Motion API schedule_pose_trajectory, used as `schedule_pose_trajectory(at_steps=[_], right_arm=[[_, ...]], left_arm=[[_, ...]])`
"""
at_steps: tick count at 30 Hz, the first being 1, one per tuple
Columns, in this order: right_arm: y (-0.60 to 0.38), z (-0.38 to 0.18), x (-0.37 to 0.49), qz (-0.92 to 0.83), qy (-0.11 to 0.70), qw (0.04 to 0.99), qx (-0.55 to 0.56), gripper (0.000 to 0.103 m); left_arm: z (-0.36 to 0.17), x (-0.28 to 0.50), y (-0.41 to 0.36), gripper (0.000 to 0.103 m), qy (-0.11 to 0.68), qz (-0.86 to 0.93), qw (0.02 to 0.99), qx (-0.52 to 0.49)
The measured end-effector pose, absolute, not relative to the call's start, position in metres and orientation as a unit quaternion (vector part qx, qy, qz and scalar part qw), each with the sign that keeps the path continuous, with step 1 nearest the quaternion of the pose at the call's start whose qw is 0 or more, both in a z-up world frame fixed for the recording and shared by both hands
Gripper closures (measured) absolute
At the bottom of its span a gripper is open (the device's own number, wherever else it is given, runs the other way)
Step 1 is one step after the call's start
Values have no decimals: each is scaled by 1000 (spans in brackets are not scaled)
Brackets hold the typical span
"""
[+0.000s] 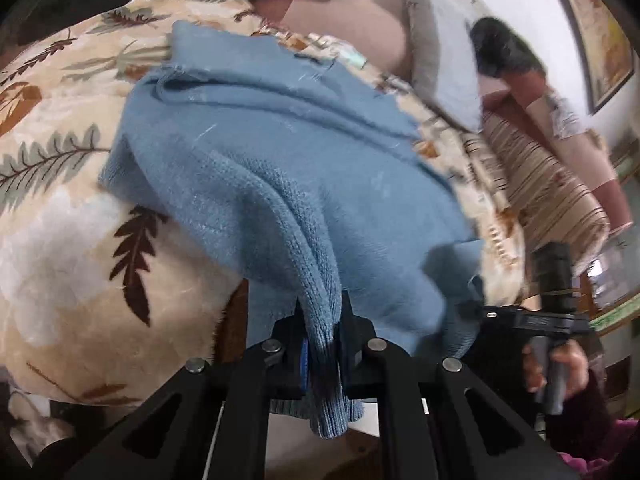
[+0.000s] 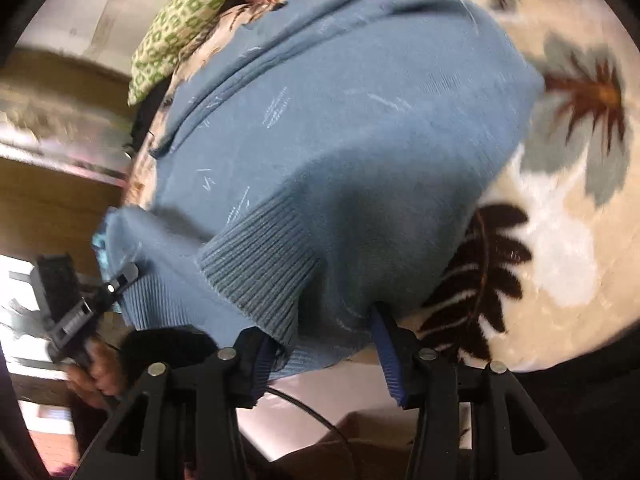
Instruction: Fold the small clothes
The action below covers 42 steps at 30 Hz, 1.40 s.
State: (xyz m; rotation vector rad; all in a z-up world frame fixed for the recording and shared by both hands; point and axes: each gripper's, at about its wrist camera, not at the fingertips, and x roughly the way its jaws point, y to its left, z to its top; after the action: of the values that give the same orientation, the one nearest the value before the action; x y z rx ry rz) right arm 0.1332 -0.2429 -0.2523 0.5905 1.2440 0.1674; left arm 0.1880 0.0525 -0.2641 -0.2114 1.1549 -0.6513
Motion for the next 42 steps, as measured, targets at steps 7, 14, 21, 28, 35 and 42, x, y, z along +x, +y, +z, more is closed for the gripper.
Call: schedule_pose_trajectory(at_steps=[7, 14, 21, 28, 35, 42], right_arm=[[-190, -240, 137, 74, 580, 806, 94, 66], [-255, -227, 123, 108, 541, 792, 260, 96], [-300, -209, 153, 123, 496, 782, 356, 96], [-342, -195, 237, 123, 440, 774, 438, 96], [-391, -193, 366, 101, 381, 776, 493, 96], [-425, -221, 482, 48, 357, 782, 509, 96]], left_arm=[[-282, 194, 49, 90, 572, -258, 773, -95], [-253, 197, 58, 93, 535, -318, 767, -153], [-192, 254, 60, 93, 480, -359, 770, -220], [-189, 357, 54, 93, 483, -341, 761, -269], [-217, 471, 53, 92, 487, -287, 753, -337], [-272, 567, 66, 92, 512, -212, 744, -374]])
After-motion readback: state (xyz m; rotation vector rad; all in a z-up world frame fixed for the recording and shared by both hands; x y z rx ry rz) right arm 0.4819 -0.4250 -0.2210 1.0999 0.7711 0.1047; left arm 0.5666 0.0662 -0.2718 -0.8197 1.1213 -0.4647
